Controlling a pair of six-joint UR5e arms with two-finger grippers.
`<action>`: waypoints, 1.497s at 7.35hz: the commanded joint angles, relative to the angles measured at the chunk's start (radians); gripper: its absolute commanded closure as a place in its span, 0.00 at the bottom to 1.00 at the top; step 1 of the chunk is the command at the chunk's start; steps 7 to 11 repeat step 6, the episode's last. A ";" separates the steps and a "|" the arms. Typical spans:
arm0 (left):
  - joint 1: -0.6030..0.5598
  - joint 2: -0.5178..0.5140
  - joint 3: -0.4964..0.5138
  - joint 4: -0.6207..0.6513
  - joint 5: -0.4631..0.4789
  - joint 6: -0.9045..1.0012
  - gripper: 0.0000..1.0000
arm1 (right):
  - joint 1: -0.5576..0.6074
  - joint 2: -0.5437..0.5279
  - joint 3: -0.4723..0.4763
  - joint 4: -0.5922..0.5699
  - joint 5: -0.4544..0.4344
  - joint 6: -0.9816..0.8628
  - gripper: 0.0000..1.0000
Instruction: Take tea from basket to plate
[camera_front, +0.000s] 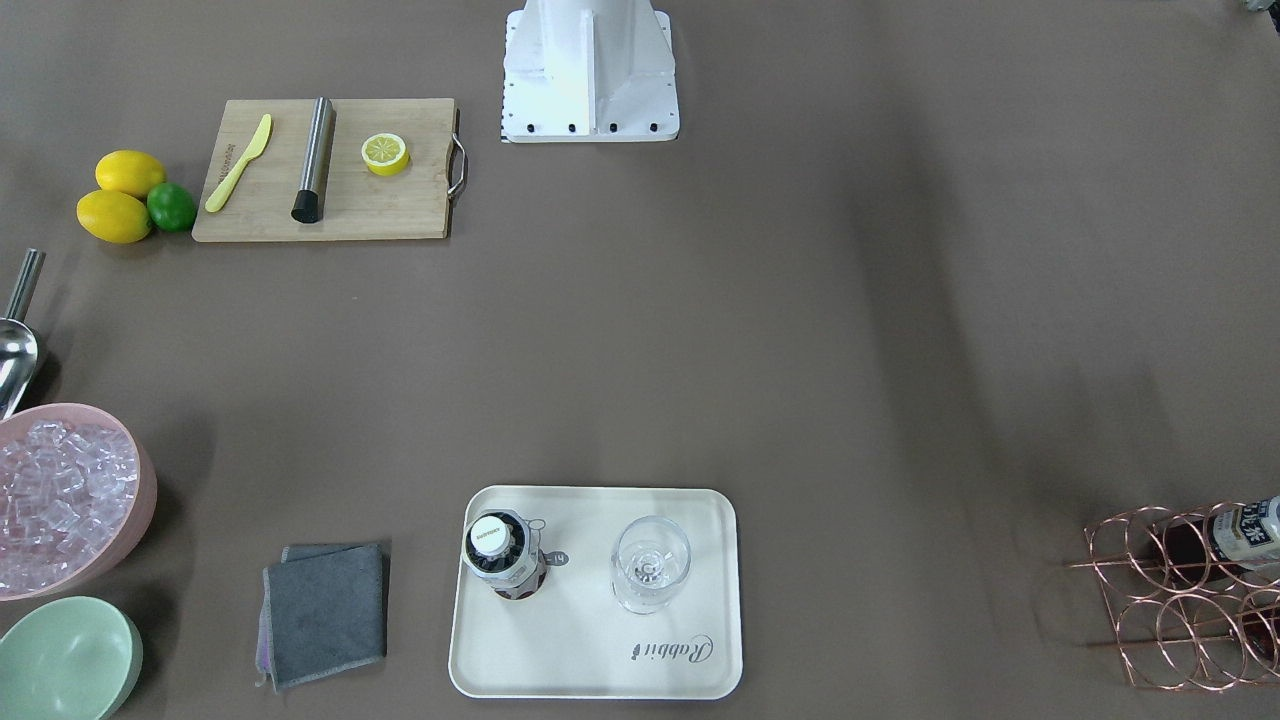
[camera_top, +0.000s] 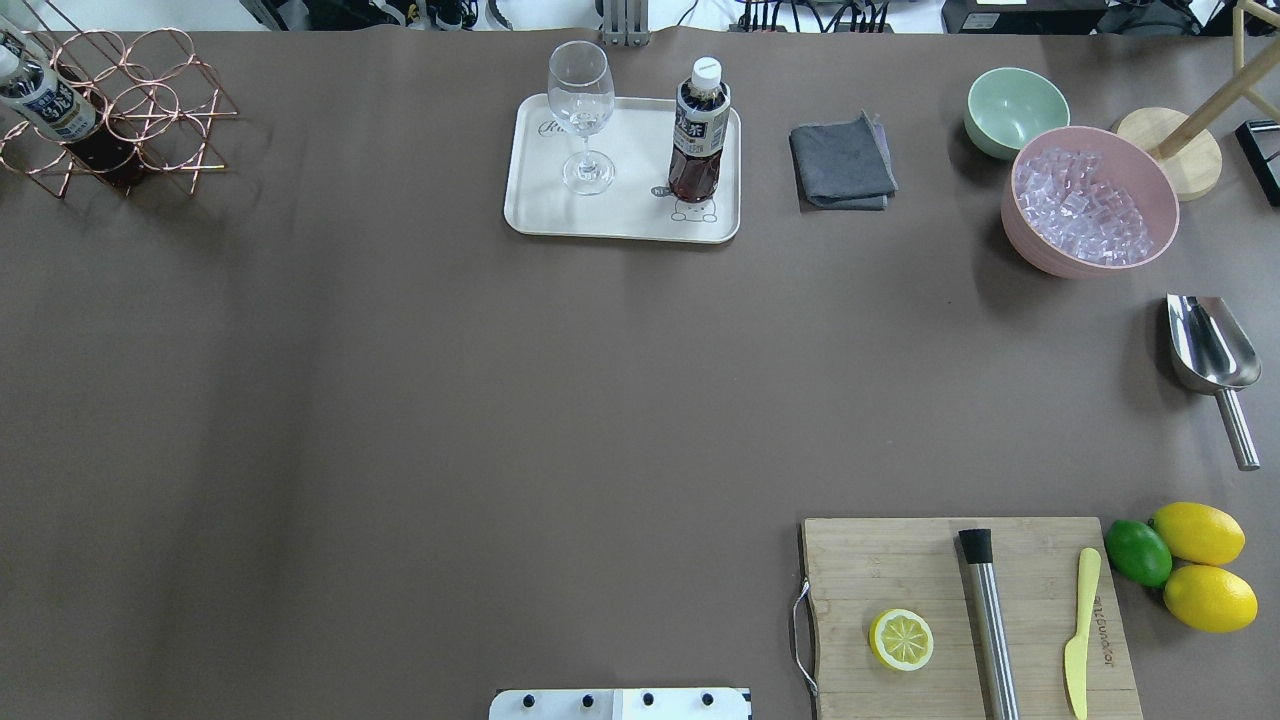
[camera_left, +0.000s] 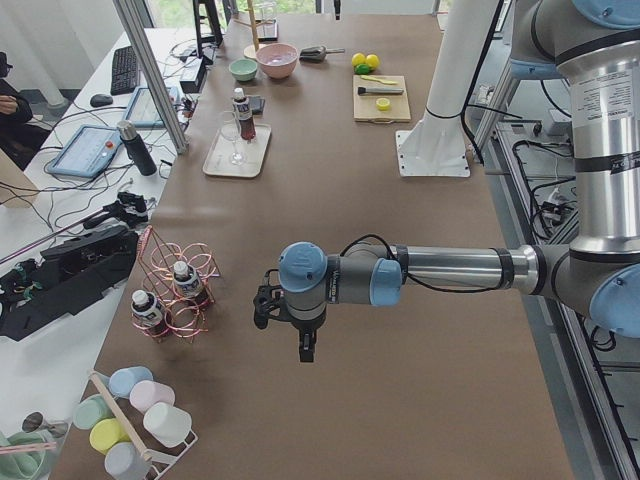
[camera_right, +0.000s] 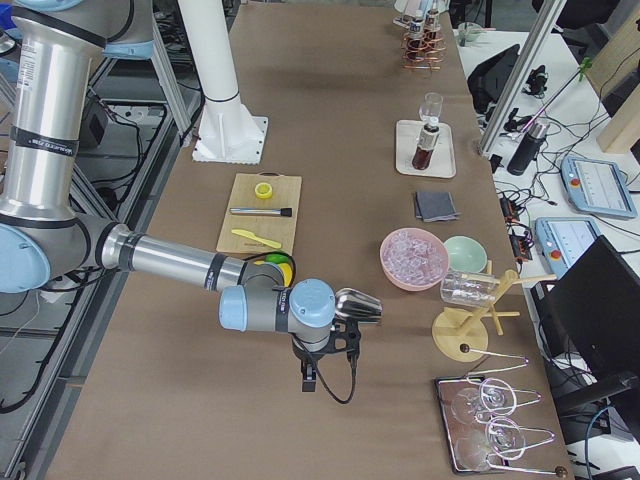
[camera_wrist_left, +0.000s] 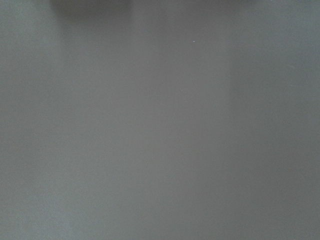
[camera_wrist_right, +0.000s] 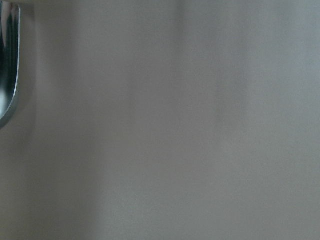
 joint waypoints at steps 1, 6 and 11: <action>0.000 0.002 -0.001 0.000 -0.001 0.000 0.03 | 0.000 0.000 -0.002 0.000 0.000 0.000 0.00; 0.000 0.003 0.000 0.000 -0.005 -0.008 0.03 | 0.000 0.000 0.000 0.000 0.000 0.000 0.00; 0.000 0.003 0.000 0.000 -0.005 -0.008 0.03 | 0.000 0.000 0.000 0.000 0.000 0.000 0.00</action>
